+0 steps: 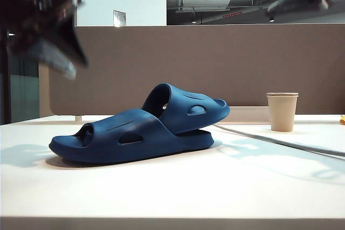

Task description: Interlock the pair of blue slippers on the table with their fronts facing up.

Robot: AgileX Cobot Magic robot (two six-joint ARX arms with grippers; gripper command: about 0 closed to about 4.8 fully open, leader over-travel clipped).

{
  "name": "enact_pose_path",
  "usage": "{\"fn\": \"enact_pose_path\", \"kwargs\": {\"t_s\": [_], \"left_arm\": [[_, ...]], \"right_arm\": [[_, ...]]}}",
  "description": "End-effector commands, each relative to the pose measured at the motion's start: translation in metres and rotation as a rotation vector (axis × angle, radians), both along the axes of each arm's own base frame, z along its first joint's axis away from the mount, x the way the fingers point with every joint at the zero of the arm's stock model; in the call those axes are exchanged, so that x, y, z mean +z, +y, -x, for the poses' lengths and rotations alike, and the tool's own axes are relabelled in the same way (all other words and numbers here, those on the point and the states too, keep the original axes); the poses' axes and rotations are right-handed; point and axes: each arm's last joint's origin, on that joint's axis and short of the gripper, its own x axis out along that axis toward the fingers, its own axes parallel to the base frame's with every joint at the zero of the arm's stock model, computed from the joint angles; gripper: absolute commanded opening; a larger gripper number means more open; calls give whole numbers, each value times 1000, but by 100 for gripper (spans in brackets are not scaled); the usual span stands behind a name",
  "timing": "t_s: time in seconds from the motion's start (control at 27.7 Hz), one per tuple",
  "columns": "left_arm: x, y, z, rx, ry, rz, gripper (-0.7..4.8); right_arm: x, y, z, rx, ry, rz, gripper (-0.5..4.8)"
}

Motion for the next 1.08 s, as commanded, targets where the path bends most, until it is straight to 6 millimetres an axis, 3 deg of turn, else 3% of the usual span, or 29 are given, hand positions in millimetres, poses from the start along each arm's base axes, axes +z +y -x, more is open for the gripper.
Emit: {"fn": "enact_pose_path", "kwargs": {"t_s": [0.04, 0.25, 0.51, 0.65, 0.87, 1.08], "left_arm": [[38, 4, 19, 47, -151, 113, 183], [87, 16, 67, 81, -383, 206, 179], [116, 30, 125, 79, -544, 273, 178], [121, 37, 158, 74, -597, 287, 178], [125, 49, 202, 142, -709, 286, 177], [119, 58, 234, 183, -743, 264, 174]], "right_arm": [[20, -2, 17, -31, -77, 5, 220], [53, -7, 71, -82, -208, 9, 210], [69, -16, 141, -201, -346, 9, 198], [61, -22, 170, -327, -348, 51, 198], [32, -25, 194, -381, -308, 83, 198], [5, -27, 215, -392, -294, 46, 197]]}}
